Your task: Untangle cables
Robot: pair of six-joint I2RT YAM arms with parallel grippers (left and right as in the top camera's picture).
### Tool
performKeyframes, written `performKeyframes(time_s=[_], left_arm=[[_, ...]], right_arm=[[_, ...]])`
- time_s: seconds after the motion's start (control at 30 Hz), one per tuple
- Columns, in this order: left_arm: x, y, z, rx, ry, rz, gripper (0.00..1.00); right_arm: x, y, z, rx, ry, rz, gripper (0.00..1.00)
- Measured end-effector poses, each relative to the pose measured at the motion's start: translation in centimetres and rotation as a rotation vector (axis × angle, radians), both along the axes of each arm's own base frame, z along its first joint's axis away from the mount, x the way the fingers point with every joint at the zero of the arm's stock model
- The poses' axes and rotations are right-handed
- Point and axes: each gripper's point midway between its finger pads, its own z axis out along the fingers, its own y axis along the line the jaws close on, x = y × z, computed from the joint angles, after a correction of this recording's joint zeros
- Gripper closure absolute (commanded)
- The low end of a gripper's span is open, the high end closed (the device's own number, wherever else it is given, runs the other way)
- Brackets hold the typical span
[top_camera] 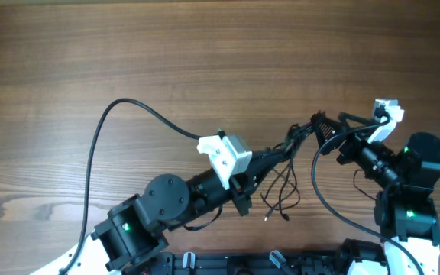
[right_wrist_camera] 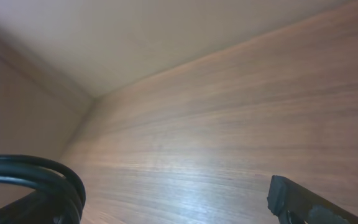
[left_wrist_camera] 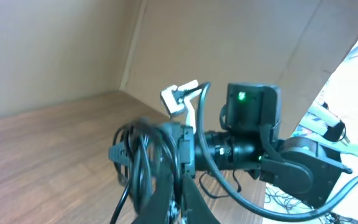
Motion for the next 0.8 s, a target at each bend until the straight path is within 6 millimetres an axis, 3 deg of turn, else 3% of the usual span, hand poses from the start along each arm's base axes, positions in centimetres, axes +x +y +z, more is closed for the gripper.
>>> performKeyframes(time_s=[0.17, 0.27, 0.37, 0.4, 0.5, 0.67, 0.7, 0.8], left_arm=[[-1.2, 2.5, 3.4, -0.068, -0.1, 0.016, 0.96], [-0.7, 3.5, 3.2, -0.051, -0.103, 0.074, 0.96], [0.1, 4.1, 1.8, 0.004, -0.074, 0.133, 0.92], [0.6, 4.3, 0.8, 0.041, -0.054, 0.161, 0.81], [2.4, 3.9, -2.6, 0.136, 0.03, 0.235, 0.65], [5.3, -0.1, -12.8, 0.346, 0.262, 0.278, 0.73], [5.5, -1.0, -15.7, 0.394, 0.331, 0.275, 0.73], [4.8, -2.7, -20.2, 0.429, 0.506, 0.234, 0.7]], right_arm=[[0.5, -2.4, -1.8, -0.047, 0.072, -0.141, 0.0], [0.6, -2.8, -2.0, -0.057, 0.08, -0.165, 0.0], [0.5, -2.8, -2.2, -0.058, 0.087, -0.169, 0.0], [0.5, -2.9, -2.3, -0.059, 0.092, -0.172, 0.0], [0.4, -2.9, -2.5, -0.058, 0.099, -0.172, 0.0], [0.4, -2.9, -2.6, -0.059, 0.108, -0.175, 0.0], [0.4, -3.0, -2.7, -0.06, 0.108, -0.178, 0.0], [0.4, -3.4, -3.0, -0.062, 0.126, -0.208, 0.0]])
